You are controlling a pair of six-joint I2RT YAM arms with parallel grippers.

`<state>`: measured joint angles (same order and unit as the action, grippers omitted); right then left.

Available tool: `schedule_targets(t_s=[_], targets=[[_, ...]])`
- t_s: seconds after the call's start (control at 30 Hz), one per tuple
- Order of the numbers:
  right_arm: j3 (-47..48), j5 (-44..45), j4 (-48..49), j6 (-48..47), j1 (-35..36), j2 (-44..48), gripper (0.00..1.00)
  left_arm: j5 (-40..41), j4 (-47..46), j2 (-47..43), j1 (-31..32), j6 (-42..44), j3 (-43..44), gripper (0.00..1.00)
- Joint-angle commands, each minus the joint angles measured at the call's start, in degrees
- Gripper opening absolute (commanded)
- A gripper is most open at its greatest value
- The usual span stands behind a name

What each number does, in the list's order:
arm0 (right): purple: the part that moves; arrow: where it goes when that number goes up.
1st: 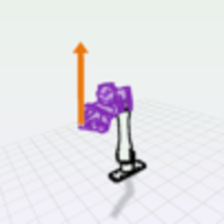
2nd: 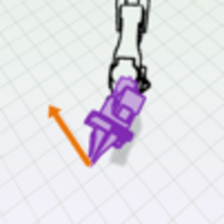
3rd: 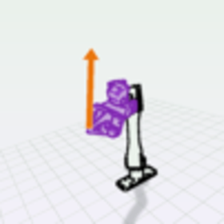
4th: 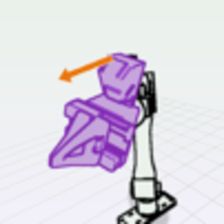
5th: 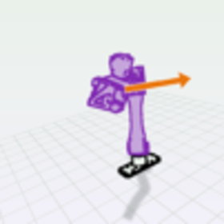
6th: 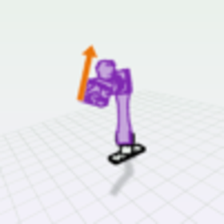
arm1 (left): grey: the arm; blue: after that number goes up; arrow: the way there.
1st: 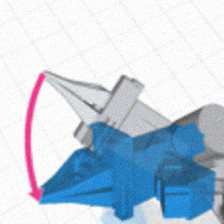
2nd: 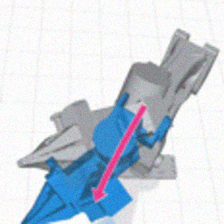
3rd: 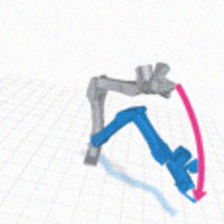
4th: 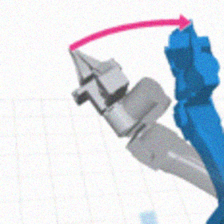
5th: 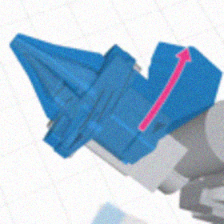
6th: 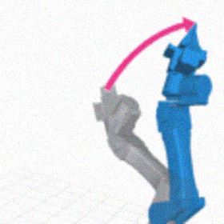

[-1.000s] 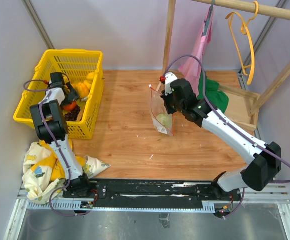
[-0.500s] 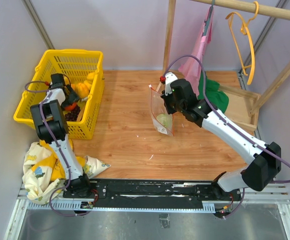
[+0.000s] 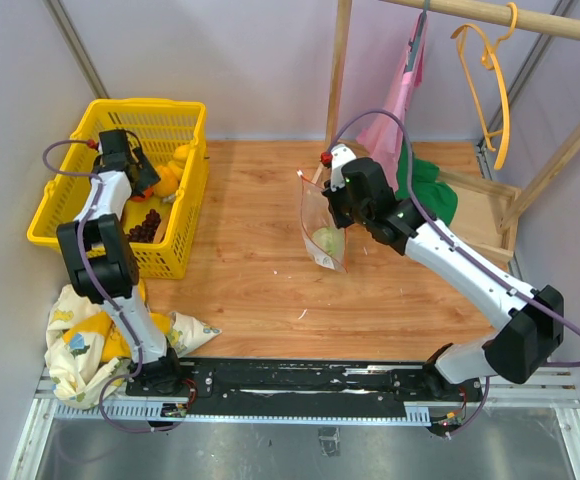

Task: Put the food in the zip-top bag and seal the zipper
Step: Pick up the fake fruit from the bin.

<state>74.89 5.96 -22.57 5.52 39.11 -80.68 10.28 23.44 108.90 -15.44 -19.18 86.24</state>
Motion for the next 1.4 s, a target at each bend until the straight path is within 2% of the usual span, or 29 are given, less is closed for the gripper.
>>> schedule_targets(t_s=[0.0,0.33,0.73,1.13,1.37], targets=[[-0.7,-0.4,0.6,0.1,-0.1,1.8,0.01,1.0,0.6,-6.1,1.9,2.1,0.5,0.45],[-1.3,-0.9,1.2,0.1,-0.1,2.9,0.01,2.4,3.7,-16.6,6.1,5.0,2.5,0.43],[-1.4,-1.8,1.9,0.3,-0.1,3.8,0.01,-3.0,3.3,-31.8,19.9,5.9,0.3,0.42],[-0.3,-2.9,0.7,0.5,0.2,3.6,0.01,-7.3,-7.4,-43.9,38.9,3.9,-11.4,0.41],[0.6,-1.5,-0.4,0.5,0.7,3.5,0.01,-7.5,-14.6,-47.6,47.3,4.8,-17.8,0.40]])
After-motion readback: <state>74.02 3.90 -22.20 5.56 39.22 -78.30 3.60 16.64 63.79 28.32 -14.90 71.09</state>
